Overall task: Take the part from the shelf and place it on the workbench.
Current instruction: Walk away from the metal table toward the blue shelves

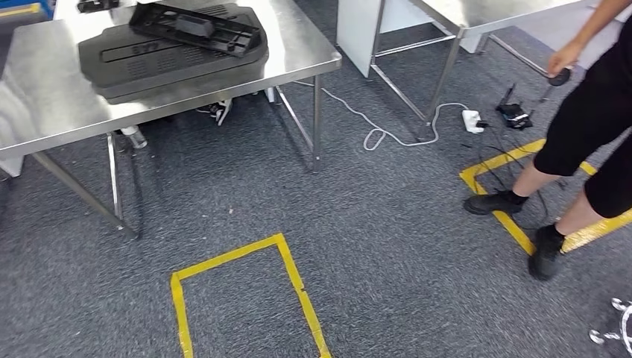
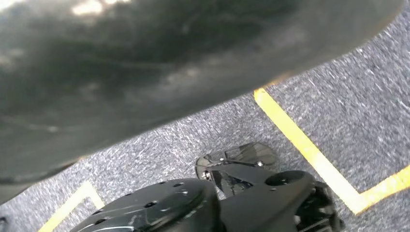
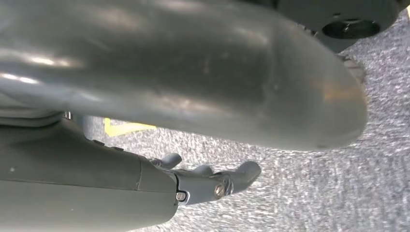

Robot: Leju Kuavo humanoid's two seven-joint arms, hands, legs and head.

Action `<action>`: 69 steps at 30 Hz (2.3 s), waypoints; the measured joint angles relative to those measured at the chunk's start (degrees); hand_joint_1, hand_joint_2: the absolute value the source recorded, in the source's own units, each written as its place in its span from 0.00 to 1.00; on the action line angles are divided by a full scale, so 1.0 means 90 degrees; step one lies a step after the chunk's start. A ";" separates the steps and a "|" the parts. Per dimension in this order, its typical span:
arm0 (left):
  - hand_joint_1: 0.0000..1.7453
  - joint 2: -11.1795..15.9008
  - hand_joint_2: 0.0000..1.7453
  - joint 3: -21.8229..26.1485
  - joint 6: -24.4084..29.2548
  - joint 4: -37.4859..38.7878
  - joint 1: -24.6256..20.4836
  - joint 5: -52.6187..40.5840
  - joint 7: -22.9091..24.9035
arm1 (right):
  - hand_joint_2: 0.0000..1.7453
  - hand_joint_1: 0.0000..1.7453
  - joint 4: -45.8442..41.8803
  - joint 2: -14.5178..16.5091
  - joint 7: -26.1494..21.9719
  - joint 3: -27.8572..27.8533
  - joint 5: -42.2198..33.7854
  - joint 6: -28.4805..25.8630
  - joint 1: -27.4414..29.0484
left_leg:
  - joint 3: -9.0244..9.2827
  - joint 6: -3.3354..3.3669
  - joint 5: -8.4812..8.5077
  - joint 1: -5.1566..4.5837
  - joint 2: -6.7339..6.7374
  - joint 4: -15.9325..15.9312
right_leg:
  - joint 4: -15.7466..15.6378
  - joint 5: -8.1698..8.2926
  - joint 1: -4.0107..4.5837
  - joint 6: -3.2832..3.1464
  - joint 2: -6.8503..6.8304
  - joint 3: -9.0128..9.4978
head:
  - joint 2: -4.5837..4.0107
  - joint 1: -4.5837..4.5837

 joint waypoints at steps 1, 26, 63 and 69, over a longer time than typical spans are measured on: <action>0.00 0.0001 0.00 0.0000 0.0004 0.0000 0.0003 -0.0002 0.0002 | 0.00 0.00 0.0001 0.0002 0.0000 0.0000 0.0006 0.0000 0.0005 | 0.0060 0.0019 0.0150 -0.0002 -0.0025 -0.0142 | 0.0013 0.0000 0.0011 0.0001 0.0099 0.0000 | -0.0001 0.0001; 0.00 -0.0013 0.00 0.0000 0.0020 0.0000 -0.0029 -0.0035 -0.0020 | 0.00 0.00 0.0006 -0.0012 0.0035 -0.0001 0.0025 -0.0018 -0.0013 | 0.0640 0.0050 0.0470 -0.0068 0.0389 -0.1297 | -0.0019 0.0052 -0.0015 0.0007 -0.0416 -0.0061 | 0.0000 0.0055; 0.00 -0.0011 0.00 0.0003 0.0019 0.0002 0.0002 0.0012 -0.0194 | 0.00 0.00 0.0008 0.0011 0.0073 -0.0002 0.0148 -0.0019 -0.0003 | 0.0040 -0.0011 0.0344 0.0015 -0.0080 -0.0322 | 0.0093 0.0048 -0.0018 -0.0037 0.0217 -0.0108 | -0.0001 -0.0012; 0.00 -0.0010 0.00 0.0005 0.0027 0.0002 -0.0022 0.0015 -0.0213 | 0.00 0.00 0.0009 0.0012 0.0061 -0.0002 0.0149 -0.0019 0.0007 | 0.0496 0.0121 0.0871 0.0000 -0.0364 -0.1524 | 0.0148 0.0013 -0.0015 0.0142 0.0593 -0.0237 | -0.0002 -0.0025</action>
